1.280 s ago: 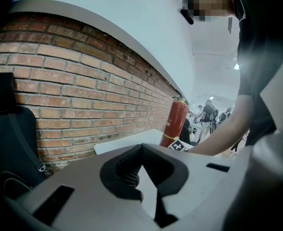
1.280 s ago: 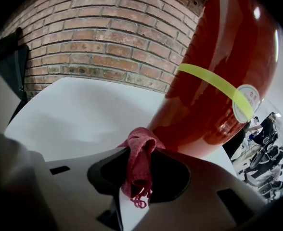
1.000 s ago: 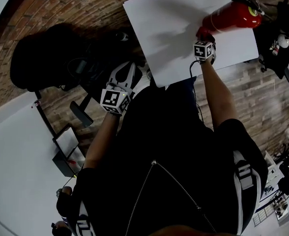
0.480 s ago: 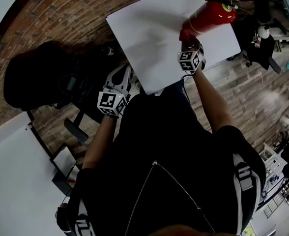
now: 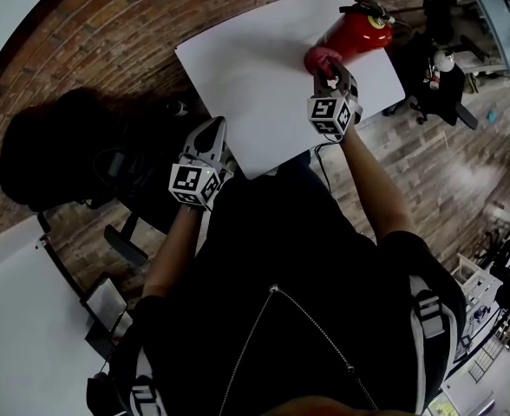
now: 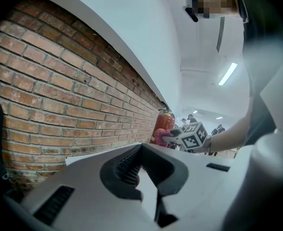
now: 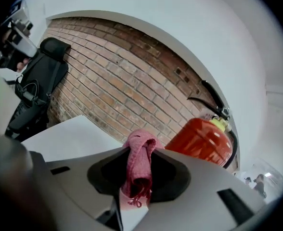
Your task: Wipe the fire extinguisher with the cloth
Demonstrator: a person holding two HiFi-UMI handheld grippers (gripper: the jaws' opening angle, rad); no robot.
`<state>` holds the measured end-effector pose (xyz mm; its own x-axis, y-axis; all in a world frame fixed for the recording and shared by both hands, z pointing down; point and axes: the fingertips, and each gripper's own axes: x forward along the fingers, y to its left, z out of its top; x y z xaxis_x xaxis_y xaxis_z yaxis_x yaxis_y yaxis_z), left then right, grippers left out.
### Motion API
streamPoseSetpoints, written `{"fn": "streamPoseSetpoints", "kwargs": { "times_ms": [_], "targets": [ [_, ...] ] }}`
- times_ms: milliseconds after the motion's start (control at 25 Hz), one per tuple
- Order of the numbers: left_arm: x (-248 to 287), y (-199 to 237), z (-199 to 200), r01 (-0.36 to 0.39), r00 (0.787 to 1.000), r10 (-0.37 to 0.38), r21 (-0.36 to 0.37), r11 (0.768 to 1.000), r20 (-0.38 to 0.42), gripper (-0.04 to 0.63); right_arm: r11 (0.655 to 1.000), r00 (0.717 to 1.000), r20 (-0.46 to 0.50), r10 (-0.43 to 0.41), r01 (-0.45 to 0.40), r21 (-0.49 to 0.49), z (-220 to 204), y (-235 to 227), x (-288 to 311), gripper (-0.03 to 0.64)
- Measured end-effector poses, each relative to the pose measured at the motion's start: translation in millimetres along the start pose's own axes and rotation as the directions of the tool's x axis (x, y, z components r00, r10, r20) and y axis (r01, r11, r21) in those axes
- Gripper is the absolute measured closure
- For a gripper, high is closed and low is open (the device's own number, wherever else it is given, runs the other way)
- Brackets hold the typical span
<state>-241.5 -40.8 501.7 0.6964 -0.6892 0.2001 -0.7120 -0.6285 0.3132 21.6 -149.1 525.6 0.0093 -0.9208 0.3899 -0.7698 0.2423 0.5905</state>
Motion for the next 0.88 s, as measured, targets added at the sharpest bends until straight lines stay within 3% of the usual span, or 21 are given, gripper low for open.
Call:
{"fn": "streamPoseSetpoints", "kwargs": {
  "times_ms": [200, 520, 680, 880],
  "targets": [
    [1, -2, 2, 0.003, 1.000, -0.003, -0.008, 1.000, 0.003, 0.578, 0.999, 0.997, 0.062, -0.043, 0.043, 0.000, 32, -27, -5, 0.508],
    [-2, 1, 9, -0.015, 1.000, 0.015, -0.002, 1.000, 0.024, 0.578, 0.994, 0.974, 0.212, -0.083, 0.065, 0.091, 95, -55, -34, 0.508],
    [-3, 3, 14, -0.023, 0.999, 0.023, 0.002, 1.000, 0.034, 0.578, 0.985, 0.941, 0.331, -0.071, 0.014, 0.171, 123, -59, -50, 0.508],
    [-2, 3, 26, -0.024, 0.998, 0.024, 0.011, 1.000, 0.051, 0.578, 0.944, 0.920, 0.391, -0.033, -0.100, 0.315, 142, -63, -71, 0.508]
  ]
}}
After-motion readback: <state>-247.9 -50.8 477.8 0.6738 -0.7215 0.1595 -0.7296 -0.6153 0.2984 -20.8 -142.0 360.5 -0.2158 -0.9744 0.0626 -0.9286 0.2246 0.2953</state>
